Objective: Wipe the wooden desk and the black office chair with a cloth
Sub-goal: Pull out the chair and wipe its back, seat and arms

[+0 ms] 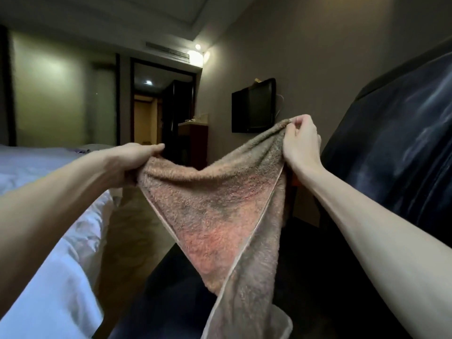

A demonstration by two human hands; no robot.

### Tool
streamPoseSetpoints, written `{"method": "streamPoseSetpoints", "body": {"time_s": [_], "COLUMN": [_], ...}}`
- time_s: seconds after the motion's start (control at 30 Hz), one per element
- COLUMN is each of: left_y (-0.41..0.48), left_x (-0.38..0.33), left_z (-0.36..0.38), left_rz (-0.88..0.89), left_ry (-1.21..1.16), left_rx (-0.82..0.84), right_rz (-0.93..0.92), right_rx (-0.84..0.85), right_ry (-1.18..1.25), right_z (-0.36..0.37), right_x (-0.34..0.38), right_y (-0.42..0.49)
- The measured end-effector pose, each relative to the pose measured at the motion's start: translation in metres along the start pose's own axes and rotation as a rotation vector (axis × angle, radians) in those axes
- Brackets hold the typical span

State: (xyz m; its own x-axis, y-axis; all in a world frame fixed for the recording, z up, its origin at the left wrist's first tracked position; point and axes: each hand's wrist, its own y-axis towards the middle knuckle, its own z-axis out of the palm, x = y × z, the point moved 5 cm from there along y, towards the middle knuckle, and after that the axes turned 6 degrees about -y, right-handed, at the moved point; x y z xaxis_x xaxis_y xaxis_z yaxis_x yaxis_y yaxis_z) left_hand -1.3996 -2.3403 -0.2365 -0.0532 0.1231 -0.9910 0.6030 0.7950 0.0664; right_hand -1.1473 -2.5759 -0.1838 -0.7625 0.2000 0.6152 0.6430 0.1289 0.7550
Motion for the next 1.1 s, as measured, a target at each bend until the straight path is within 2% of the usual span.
{"method": "streamPoseSetpoints", "body": {"time_s": [0.07,0.1,0.2,0.27,0.33,0.37,0.43,0.5,0.57,0.6,0.7,0.8,0.87,1.0,1.1], "left_y": [-0.001,0.0,0.008,0.009,0.007,0.009,0.013,0.012,0.008,0.006,-0.003,-0.007,-0.006,-0.001,0.003], "left_x": [0.012,0.015,0.02,0.023,0.028,0.03,0.027,0.02,0.014,0.012,0.01,0.003,-0.007,-0.035,-0.059], "left_z": [0.007,0.008,-0.001,-0.007,-0.003,-0.001,0.003,0.004,0.004,0.003,-0.004,-0.011,-0.015,-0.024,-0.022], "left_rz": [-0.115,-0.109,0.042,0.099,0.086,0.084,0.157,0.247,0.299,0.308,0.305,0.33,0.388,0.57,0.633], "left_ry": [0.008,0.032,0.148,0.524,1.004,1.133,1.222,1.194,1.101,1.035,0.792,0.527,0.378,0.213,0.124], "left_rx": [0.188,0.266,0.363,0.341,0.323,0.294,0.185,0.089,0.049,0.042,0.028,-0.02,-0.127,-0.374,-0.429], "right_rz": [-0.06,-0.072,-0.002,0.142,0.323,0.385,0.44,0.42,0.388,0.332,0.026,-0.135,-0.217,-0.346,-0.313], "right_rx": [0.049,0.079,0.227,0.416,0.6,0.686,0.864,1.011,1.12,1.145,1.014,0.914,0.757,0.252,0.108], "right_ry": [-0.221,-0.325,-0.51,-0.375,-0.109,0.002,0.169,0.299,0.311,0.232,-0.248,-0.469,-0.523,-0.428,-0.258], "right_z": [0.007,0.012,0.026,0.034,0.038,0.039,0.042,0.042,0.039,0.035,0.021,0.014,0.007,-0.02,-0.035], "right_x": [-0.006,-0.012,-0.041,-0.061,-0.069,-0.069,-0.06,-0.05,-0.049,-0.051,-0.056,-0.055,-0.048,-0.022,-0.003], "right_y": [0.001,-0.001,-0.004,-0.01,-0.02,-0.026,-0.038,-0.048,-0.053,-0.055,-0.049,-0.046,-0.037,-0.012,0.007]}}
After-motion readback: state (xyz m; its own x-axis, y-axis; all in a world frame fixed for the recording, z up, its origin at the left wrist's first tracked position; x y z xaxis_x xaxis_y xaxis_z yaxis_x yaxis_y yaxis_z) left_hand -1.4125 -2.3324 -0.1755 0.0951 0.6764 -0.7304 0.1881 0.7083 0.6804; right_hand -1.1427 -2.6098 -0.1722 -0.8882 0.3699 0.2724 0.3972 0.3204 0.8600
